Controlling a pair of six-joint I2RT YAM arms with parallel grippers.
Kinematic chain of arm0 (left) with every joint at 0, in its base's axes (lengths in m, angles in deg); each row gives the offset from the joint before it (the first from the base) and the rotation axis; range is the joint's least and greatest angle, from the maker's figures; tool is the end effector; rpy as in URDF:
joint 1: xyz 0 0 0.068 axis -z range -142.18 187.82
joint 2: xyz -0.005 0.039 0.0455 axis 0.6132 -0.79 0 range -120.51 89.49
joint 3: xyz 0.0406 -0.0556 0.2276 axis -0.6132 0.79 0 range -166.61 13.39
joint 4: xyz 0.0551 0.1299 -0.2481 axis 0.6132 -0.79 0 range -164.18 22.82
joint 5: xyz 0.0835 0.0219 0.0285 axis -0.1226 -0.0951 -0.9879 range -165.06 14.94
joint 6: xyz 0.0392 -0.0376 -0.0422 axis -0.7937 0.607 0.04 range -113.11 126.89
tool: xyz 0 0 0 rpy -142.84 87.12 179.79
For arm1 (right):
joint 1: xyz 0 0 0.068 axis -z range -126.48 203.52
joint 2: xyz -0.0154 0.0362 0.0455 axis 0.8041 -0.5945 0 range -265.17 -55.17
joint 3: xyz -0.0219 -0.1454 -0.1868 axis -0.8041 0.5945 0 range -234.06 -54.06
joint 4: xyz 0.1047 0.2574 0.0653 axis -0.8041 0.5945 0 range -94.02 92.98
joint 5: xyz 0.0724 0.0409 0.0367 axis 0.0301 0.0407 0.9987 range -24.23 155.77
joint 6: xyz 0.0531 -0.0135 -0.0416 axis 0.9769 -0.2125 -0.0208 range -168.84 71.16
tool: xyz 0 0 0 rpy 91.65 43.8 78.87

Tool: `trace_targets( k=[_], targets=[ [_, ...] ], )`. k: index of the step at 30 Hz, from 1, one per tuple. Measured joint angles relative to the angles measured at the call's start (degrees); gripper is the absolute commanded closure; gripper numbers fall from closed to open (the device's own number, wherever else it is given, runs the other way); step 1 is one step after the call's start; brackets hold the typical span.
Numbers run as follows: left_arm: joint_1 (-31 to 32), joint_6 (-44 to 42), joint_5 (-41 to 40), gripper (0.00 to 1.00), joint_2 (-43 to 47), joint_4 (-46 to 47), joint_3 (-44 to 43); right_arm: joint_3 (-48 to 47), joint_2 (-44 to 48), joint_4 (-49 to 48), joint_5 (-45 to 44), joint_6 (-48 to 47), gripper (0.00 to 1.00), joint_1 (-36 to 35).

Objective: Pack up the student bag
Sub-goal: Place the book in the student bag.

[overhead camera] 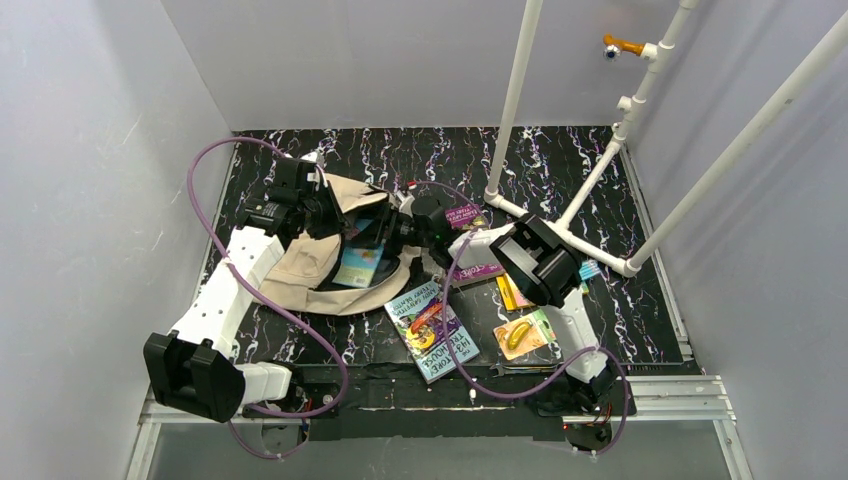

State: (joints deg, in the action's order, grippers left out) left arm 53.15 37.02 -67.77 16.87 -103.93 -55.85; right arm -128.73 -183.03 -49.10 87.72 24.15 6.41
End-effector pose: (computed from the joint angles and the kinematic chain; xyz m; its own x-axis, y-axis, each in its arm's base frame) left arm 0.3108 -0.0925 0.2914 -0.7162 -0.3199 -0.6202 -0.0044 0.8908 -0.4544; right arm 0.3210 0.3761 0.0950 -0.9187 0.3141 -0.2393 -0.1809 0.2041 0.9621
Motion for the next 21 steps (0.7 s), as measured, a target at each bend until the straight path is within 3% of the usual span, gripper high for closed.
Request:
trace_targets(
  k=[2,4,10,15,16,19,21],
  targets=[
    [0.0,-0.5,-0.8,1.00,0.3,0.3,0.7,1.8,1.8,5.6,1.7,-4.2,0.38,1.0],
    [0.0,-1.2,-1.3,1.00,0.7,0.3,1.6,4.3,4.3,10.2,3.1,-7.6,0.44,2.3],
    [0.0,-2.6,-1.8,1.00,2.7,0.3,3.3,4.3,6.9,16.9,4.8,-13.9,0.99,3.4],
    [0.0,-4.7,-2.4,1.00,3.7,0.1,3.3,-7.8,-0.4,18.4,5.4,-15.5,0.99,1.3],
    [0.0,-5.3,-2.7,1.00,3.7,0.0,3.3,-9.7,-1.7,18.4,5.3,-15.6,0.92,1.1],
    [0.0,-7.5,-4.3,1.00,3.7,-0.7,3.3,-12.4,-3.7,19.7,5.2,-16.5,0.53,0.3],
    [0.0,-8.9,-5.8,1.00,3.7,-0.9,3.3,-11.2,-2.8,21.8,5.2,-18.6,0.40,0.2]
  ],
)
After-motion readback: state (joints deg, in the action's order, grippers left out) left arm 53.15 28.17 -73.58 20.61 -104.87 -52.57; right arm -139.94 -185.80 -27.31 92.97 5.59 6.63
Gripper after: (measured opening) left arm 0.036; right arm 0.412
